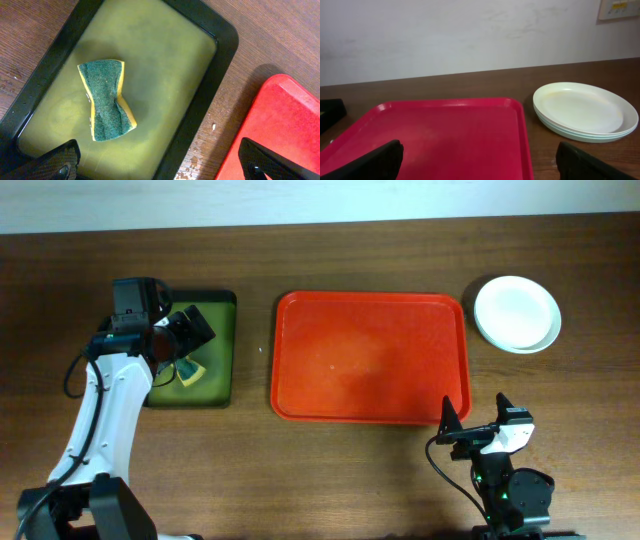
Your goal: Clean dirty plates on tray and stack at the side
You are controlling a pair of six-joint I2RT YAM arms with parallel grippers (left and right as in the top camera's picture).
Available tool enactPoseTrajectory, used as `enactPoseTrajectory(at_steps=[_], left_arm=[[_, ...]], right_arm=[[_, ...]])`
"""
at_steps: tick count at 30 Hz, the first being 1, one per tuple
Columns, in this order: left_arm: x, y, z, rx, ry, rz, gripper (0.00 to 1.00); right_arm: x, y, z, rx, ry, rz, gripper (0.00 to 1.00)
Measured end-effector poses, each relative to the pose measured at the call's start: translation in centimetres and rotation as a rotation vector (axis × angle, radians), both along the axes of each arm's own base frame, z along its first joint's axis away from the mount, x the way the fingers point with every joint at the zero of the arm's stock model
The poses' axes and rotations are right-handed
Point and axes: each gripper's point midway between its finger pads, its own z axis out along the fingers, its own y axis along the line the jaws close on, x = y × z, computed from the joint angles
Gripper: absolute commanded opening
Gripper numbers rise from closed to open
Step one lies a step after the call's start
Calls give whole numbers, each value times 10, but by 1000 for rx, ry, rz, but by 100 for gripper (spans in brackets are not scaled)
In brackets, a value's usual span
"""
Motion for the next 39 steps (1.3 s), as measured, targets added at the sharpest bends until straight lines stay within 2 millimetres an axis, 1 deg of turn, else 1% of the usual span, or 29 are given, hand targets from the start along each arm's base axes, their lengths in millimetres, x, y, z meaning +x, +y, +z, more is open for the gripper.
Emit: enactPoseTrajectory(at_steps=[8,13,16,18,19,20,21,23,24,25,26,28,29,31,35,36,39], left_arm=[[-1,0,0,0,3,0,99],[-20,-1,-10,-4,93,-5,99],[-45,5,-23,71,201,-4,99],[-51,-7,-31,126,192,-61,99],[-40,-12,-32,149,98,-78,99],[-40,-22,-33,157,32,-105,99],[-50,-34,-36,160,-29,-139,99],[-70,-34,-40,162,-97,-140,99],[-80,-33,-38,162,-128,-136,99],[-96,-31,-34,164,-166,-131,99],[-111,-30,-26,163,-221,-126,99],[-125,-29,-2,162,-360,-113,99],[-131,-29,6,173,-427,-122,99],[-143,-32,12,204,-542,-180,99],[-141,-54,34,327,-886,-377,99],[-143,-58,34,356,-934,-412,99],[-145,-62,24,390,-961,-462,99]], right_arm=[[0,0,0,0,0,0,98],[0,0,0,0,0,0,98],[0,0,0,0,1,0,98],[0,-1,0,-1,1,-3,98],[0,-1,0,-1,1,-4,98],[0,-1,0,-1,1,-5,99],[0,-1,0,-1,2,-6,98],[0,-1,0,-1,1,-7,98],[0,-1,0,-1,1,-7,98],[0,-1,0,0,1,-7,98],[0,-1,0,-1,1,-7,98],[0,-1,0,-1,1,-8,98],[0,-1,0,-1,2,-7,99],[0,-1,0,-1,1,-8,98],[0,-1,0,-2,0,-8,98],[0,-1,0,-1,1,-8,98],[0,-1,0,-1,0,-7,98]])
